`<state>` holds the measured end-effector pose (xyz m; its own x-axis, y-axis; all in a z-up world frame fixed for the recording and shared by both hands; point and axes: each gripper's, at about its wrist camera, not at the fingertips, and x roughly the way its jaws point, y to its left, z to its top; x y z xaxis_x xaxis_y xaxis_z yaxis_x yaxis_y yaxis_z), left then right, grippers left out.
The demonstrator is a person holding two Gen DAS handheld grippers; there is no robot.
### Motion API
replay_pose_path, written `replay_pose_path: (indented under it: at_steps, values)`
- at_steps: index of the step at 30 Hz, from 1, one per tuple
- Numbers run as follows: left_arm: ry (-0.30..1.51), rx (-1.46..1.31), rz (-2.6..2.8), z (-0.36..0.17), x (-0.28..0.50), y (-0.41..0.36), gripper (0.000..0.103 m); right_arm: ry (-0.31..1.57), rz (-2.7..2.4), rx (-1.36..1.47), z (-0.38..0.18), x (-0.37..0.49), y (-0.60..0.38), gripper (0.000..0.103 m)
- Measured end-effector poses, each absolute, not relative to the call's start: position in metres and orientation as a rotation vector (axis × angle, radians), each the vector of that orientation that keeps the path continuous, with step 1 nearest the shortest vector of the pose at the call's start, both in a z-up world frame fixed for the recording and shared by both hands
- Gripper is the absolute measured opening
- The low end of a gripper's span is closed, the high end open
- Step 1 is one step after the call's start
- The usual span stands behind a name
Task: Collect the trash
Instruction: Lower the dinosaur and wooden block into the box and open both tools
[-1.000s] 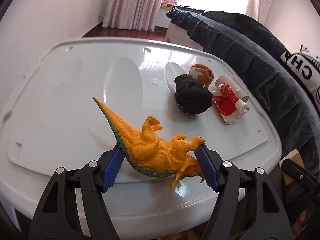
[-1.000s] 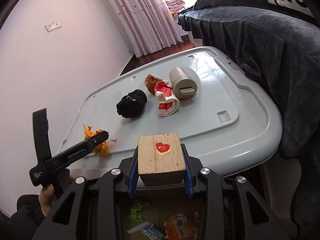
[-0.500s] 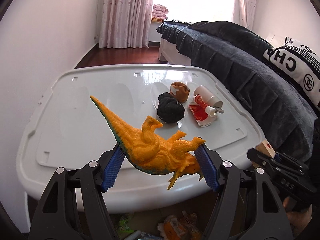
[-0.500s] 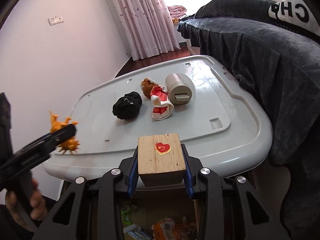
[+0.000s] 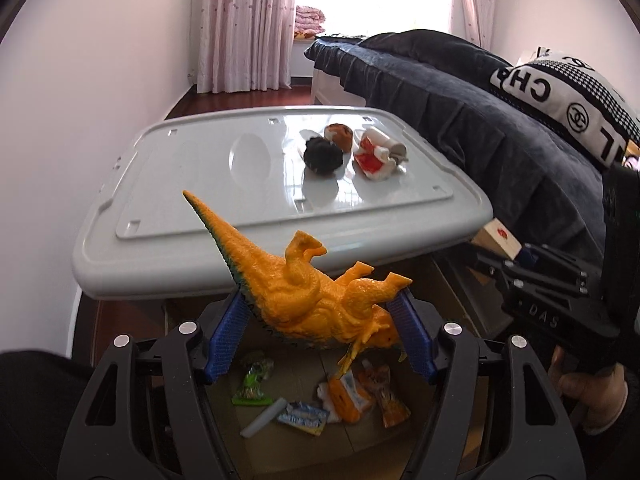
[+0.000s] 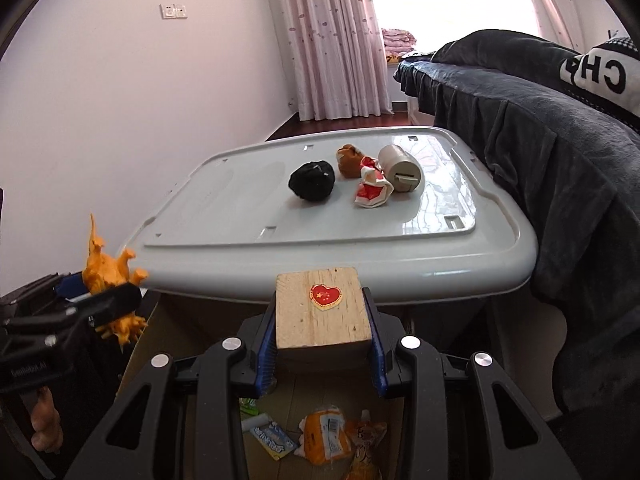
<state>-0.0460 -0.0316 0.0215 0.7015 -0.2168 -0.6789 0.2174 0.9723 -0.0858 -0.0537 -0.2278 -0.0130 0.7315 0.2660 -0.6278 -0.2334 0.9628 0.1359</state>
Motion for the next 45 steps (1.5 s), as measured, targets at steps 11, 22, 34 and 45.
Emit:
replay_pose_path:
  at_steps: [11, 22, 34, 45]
  values:
    - [0.794, 0.008, -0.244, 0.002, -0.067, -0.026, 0.066, 0.724, 0.271, 0.058, -0.025, -0.062, -0.227, 0.037]
    - [0.818, 0.005, -0.225, -0.005, -0.063, -0.027, 0.066, 0.749, 0.285, 0.041, -0.030, -0.066, -0.221, 0.037]
    - [0.884, -0.006, -0.197, -0.019, -0.054, -0.027, 0.082, 0.748, 0.239, 0.036, -0.032, -0.066, -0.224, 0.086]
    - [0.911, 0.007, -0.177, -0.023, -0.052, -0.026, 0.082, 0.747, 0.221, 0.089, -0.032, -0.065, -0.236, 0.086]
